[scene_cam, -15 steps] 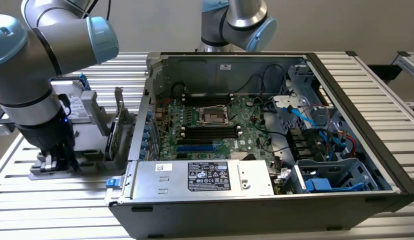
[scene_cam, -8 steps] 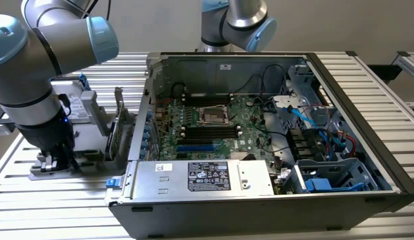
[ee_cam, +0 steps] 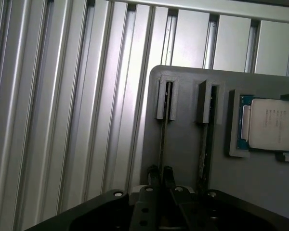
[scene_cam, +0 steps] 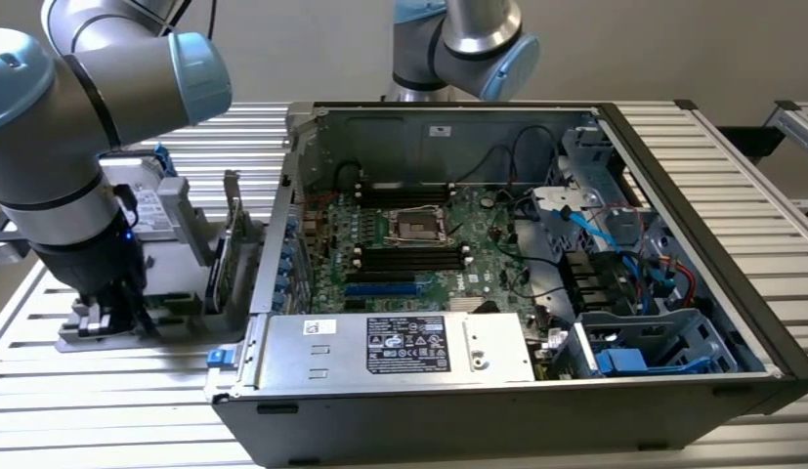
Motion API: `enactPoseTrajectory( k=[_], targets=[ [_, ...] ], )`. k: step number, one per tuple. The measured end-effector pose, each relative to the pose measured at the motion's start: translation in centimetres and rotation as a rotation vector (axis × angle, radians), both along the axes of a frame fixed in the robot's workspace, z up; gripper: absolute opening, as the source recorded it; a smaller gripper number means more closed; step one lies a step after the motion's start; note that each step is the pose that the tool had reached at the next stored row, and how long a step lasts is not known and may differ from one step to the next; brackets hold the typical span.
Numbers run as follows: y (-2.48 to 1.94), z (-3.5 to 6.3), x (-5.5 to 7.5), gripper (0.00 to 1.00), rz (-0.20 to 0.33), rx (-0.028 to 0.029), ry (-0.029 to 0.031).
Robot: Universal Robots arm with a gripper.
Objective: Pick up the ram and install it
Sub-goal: 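Pick up the ram and move it above insertion slot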
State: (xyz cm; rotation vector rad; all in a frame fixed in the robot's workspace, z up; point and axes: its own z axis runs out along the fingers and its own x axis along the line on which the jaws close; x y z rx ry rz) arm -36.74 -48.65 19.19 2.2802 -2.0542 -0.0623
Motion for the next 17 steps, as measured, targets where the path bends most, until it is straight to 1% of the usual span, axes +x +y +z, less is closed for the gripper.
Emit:
enactPoseTrajectory(
  k=[4, 7, 17],
  targets=[
    [0.00, 0.00, 0.00, 0.14, -0.031, -0.0001, -0.0001],
    [0.00, 0.01, 0.00, 0.14, -0.034, 0.0002, -0.0003],
    [0.00, 0.57, 0.03, 0.14, -0.035, -0.0001, 0.0009]
  ],
)
